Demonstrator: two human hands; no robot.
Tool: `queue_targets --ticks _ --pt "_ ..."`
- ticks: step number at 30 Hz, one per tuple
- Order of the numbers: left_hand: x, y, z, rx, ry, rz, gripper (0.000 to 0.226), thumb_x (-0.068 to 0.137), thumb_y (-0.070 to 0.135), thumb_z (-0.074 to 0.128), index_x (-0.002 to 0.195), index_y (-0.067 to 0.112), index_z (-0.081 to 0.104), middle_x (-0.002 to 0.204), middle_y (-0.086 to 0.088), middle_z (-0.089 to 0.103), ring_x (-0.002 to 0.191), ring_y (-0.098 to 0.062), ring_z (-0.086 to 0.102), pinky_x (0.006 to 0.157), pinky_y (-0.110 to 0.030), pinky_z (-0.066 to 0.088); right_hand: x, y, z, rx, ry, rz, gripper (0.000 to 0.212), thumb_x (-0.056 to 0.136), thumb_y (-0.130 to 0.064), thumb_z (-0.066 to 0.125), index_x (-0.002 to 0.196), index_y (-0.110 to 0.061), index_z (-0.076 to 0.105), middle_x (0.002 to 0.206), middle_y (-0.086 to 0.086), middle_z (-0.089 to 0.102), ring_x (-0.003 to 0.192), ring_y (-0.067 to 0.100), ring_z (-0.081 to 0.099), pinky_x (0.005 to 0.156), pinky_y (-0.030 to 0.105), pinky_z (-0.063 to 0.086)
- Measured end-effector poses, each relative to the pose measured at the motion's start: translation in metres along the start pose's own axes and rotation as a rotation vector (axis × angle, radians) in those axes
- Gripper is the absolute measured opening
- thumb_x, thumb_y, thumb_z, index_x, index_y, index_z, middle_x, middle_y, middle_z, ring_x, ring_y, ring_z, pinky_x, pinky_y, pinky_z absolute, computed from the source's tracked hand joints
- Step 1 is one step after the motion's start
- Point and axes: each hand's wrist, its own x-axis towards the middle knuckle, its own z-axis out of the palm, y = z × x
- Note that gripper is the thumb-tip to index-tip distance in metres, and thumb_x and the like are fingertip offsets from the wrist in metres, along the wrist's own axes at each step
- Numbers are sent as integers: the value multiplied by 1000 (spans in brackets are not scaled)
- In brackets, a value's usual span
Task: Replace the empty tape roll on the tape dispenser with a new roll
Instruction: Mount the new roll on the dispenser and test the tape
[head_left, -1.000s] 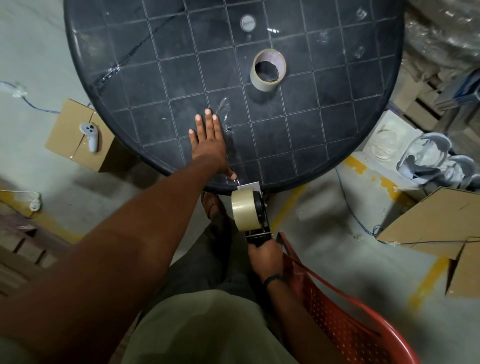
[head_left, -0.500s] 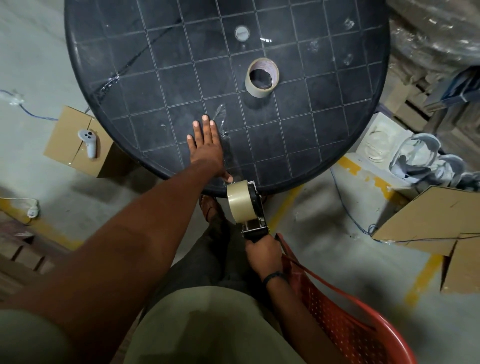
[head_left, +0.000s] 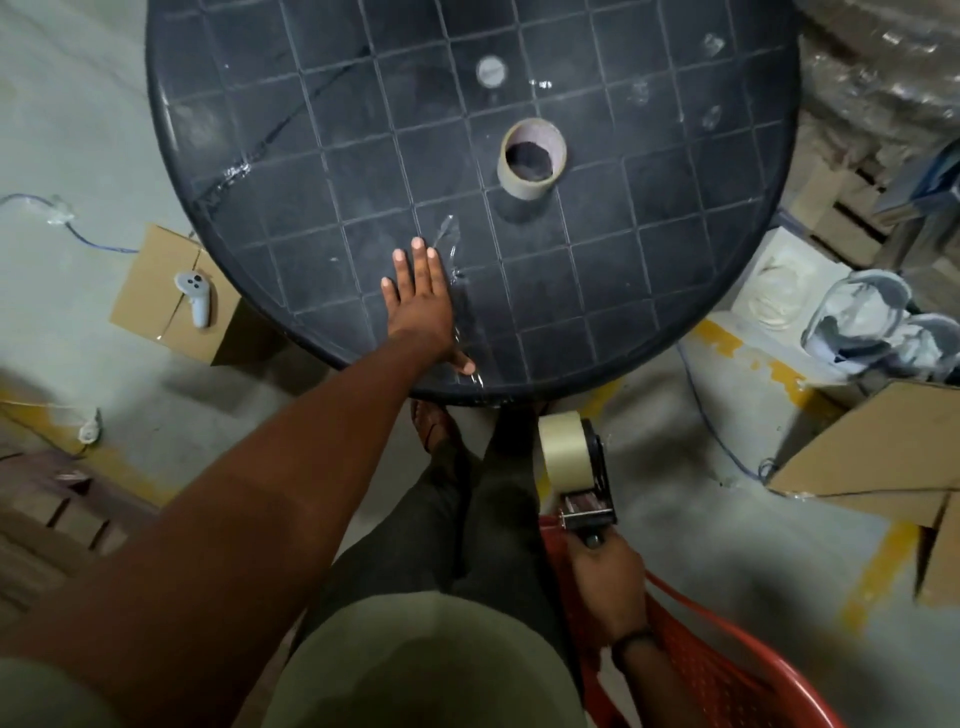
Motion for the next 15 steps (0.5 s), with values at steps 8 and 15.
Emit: queue_targets --ticks 8,15 --pt "-1 2 1 -37 -11 -9 171 48 56 95 154 1 -27 160 -18 -39 148 -43 -31 124 -60 -1 38 -101 1 85 61 -206 39 79 -46 67 105 -17 68 93 7 74 89 28 71 75 38 58" --pt "4 -2 0 -59 11 -5 156 59 56 90 158 15 -23 162 -14 -36 149 -40 -32 125 -58 -2 68 -187 -3 -36 185 -448 41 84 -35 70 116 -13 57 113 11 69 105 30 67 79 35 51"
